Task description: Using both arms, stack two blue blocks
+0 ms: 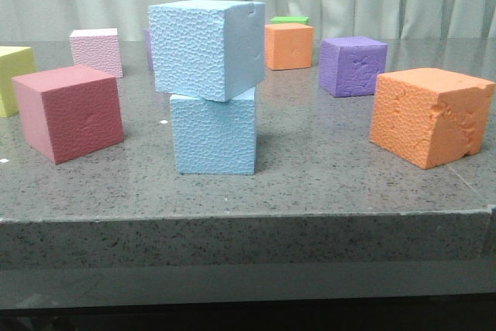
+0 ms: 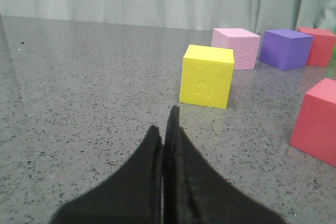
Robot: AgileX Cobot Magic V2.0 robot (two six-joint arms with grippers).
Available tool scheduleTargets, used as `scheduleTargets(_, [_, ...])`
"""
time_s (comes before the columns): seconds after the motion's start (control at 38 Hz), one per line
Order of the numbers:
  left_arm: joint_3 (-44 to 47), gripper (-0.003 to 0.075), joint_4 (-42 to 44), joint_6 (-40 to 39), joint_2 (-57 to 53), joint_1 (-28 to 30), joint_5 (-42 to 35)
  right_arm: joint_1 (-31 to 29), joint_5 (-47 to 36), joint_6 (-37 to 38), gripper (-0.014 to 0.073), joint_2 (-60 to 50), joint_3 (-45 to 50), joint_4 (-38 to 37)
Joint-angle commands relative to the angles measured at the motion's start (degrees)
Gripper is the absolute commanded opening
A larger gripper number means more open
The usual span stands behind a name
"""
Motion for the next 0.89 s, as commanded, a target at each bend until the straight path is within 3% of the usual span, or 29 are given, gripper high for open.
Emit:
scheduleTargets(0.0, [0.05,-0.002,-0.47,-0.06,-1.13,0.04,-4.41,-0.48,-4.21,-0.06,-0.0057,0.5,-1.53,1.01])
scheduleTargets(0.24, [0.05,-0.002,-0.47,-0.06,-1.13,0.04,-4.41,-0.7,-9.33,0.86,-0.0057,0.5,-0.02,-2.64])
scheduleTargets(0.45, [0.05,-0.002,-0.47,-0.06,-1.13,0.04,-4.41,-5.91,-20.51,11.4,-0.0057,-1.62,7.04,-13.0])
scheduleTargets(0.87, [0.05,-0.002,-0.47,-0.06,-1.13,0.04,-4.41,-7.97,-19.64,11.6,-0.0057,-18.55,23.11,-15.43])
